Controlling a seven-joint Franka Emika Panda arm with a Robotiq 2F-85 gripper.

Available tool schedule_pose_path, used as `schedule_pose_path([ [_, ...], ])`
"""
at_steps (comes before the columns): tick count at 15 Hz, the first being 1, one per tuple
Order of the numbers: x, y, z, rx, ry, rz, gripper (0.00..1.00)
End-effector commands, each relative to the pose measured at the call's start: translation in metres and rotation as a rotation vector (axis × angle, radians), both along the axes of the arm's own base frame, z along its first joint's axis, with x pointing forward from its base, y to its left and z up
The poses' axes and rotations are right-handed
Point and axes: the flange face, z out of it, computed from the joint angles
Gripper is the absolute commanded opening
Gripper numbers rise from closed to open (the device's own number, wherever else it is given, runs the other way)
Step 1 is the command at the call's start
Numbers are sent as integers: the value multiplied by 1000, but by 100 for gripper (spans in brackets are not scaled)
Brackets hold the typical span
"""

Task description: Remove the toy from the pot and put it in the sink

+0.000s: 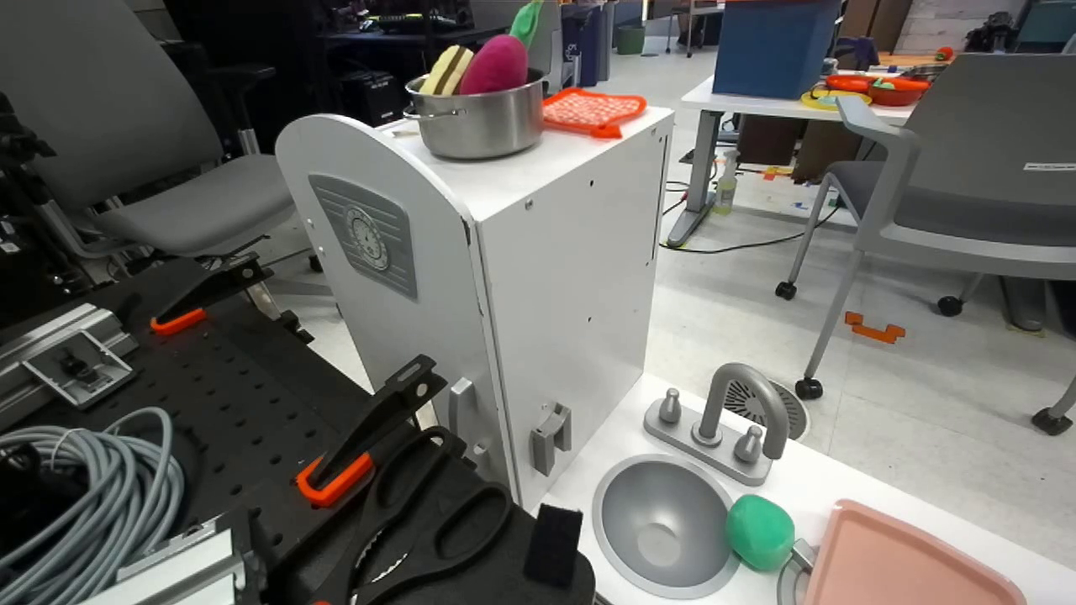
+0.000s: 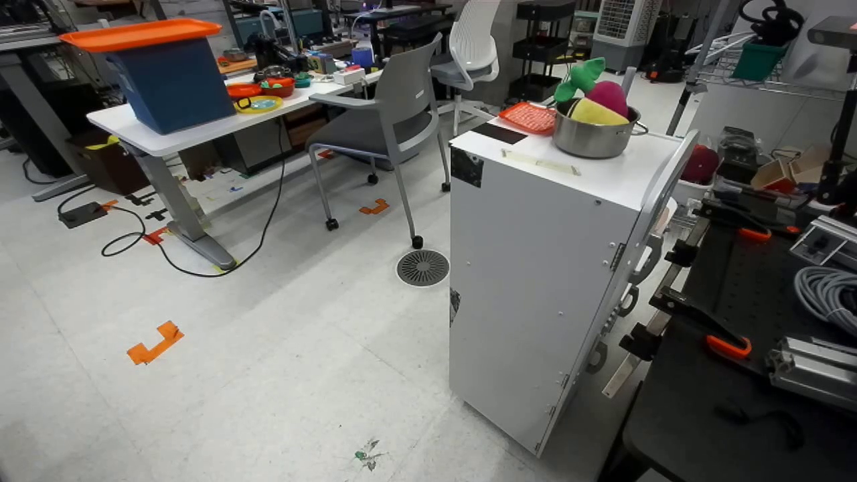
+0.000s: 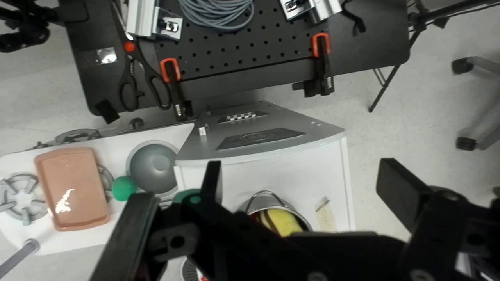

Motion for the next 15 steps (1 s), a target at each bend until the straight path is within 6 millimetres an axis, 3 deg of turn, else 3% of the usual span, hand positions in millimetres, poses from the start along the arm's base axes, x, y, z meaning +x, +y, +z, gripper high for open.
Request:
schedule_pose_path([
  [1, 18, -15, 10, -131, -37, -27, 100],
  [6, 45, -30, 13, -99, -50, -31, 100],
  [10, 75, -56, 10, -106, -39, -102, 100],
  [15, 102, -64, 3, -116, -44, -151, 100],
])
